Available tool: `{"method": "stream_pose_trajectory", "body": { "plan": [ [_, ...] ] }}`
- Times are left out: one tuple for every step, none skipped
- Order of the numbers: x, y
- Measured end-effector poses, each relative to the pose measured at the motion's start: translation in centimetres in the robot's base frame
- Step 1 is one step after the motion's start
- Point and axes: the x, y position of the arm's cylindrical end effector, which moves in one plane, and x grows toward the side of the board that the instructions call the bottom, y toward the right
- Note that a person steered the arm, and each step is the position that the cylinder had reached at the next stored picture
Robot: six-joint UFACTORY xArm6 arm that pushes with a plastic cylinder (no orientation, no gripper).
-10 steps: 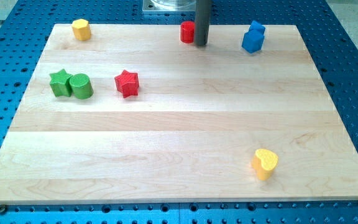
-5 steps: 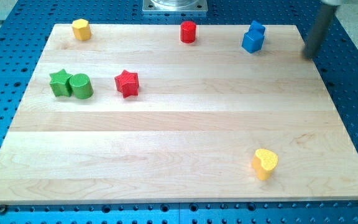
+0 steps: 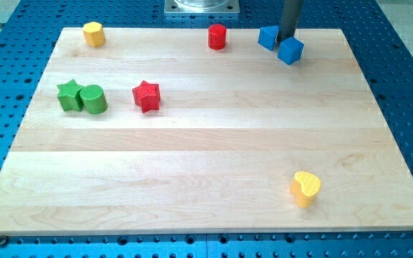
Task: Push the triangle to the bottom right of the red star
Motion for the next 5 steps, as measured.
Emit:
{"method": "stream_pose_trajectory", "body": {
  "plan": [
    [-1.9, 0.8],
    [-1.1, -4.7],
    [6.8, -11.3],
    [17.5, -16.1],
    [14.7, -10.7]
  ]
}}
